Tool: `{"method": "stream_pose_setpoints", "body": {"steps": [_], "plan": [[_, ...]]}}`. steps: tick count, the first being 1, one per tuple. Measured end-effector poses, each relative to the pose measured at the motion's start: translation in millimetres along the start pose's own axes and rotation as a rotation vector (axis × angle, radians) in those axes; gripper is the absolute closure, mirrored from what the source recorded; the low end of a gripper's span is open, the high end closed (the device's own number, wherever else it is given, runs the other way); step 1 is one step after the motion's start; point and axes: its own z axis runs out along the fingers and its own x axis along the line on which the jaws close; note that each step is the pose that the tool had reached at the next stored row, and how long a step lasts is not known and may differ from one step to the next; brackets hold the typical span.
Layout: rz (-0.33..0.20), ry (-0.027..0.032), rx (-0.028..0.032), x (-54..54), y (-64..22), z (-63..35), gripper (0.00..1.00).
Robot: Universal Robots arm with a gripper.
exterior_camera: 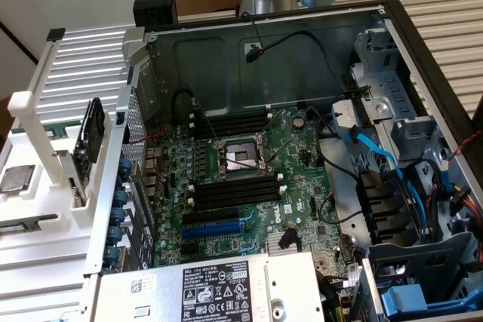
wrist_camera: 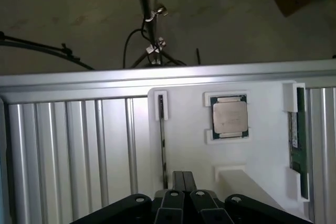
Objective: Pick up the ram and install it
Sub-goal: 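Pick up the ram and move it above insertion slot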
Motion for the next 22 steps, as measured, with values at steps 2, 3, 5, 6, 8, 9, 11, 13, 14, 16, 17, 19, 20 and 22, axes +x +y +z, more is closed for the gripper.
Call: {"method": "stream_pose_setpoints", "body": {"steps": [2,3,5,6,8,9,11,13,14,16,17,19,20,22], "plan": [[-0.001,-0.0001,0.0002,2.0,-0.1,3.7,0.90],[-0.001,-0.0001,0.0000,2.7,-0.1,5.4,0.90],[-0.001,0.0000,0.0000,3.3,0.0,9.0,0.90],[-0.001,0.0000,0.0000,3.4,0.0,10.9,0.90],[-0.002,0.0000,0.0000,3.8,-0.1,14.5,0.90],[-0.002,0.0000,0.0000,3.9,-0.1,16.2,0.90],[-0.002,-0.0001,0.0001,4.4,-0.1,20.0,0.90],[-0.002,-0.0001,0.0000,4.8,-0.1,23.6,0.90],[-0.002,0.0000,0.0000,5.1,-0.1,25.4,0.90],[-0.003,-0.0001,0.0001,5.6,-0.1,29.1,0.90],[-0.003,-0.0001,0.0001,5.9,-0.1,30.9,0.90],[-0.003,0.0000,0.0000,6.6,-0.1,34.5,0.90],[-0.003,0.0000,0.0000,7.1,-0.2,36.4,0.90],[-0.003,0.0000,-0.0002,8.6,-0.1,39.8,0.90]]}}
